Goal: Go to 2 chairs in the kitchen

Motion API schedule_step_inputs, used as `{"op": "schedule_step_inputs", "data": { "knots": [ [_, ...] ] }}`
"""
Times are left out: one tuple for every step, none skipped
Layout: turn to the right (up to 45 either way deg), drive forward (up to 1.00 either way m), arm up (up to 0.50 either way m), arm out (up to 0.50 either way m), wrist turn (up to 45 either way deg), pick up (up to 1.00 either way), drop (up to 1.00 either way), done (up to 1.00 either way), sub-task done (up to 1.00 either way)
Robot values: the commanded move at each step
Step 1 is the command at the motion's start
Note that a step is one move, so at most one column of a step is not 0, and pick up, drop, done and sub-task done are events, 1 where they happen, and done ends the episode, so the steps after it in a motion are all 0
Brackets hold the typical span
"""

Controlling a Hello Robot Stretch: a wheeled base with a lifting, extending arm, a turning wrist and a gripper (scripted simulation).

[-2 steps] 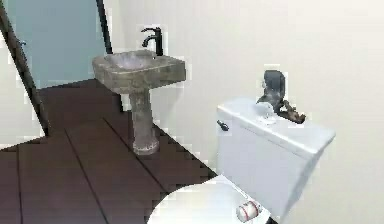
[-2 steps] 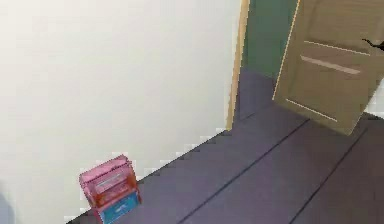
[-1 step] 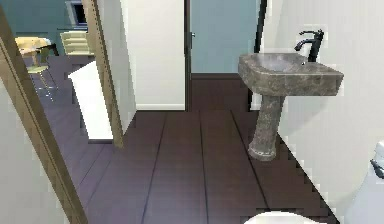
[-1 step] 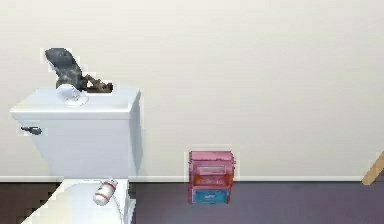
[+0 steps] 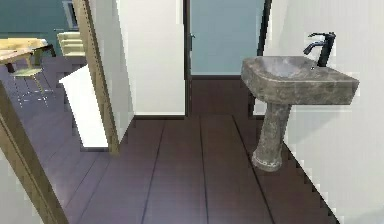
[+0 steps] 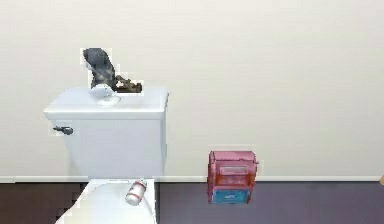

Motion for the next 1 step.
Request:
{"op": "schedule_step_inputs", "data": {
  "knots": [
    [-24.0, 0.0, 0.0, 0.0, 0.0, 0.0, 0.0, 0.0, 0.0]
  ]
}}
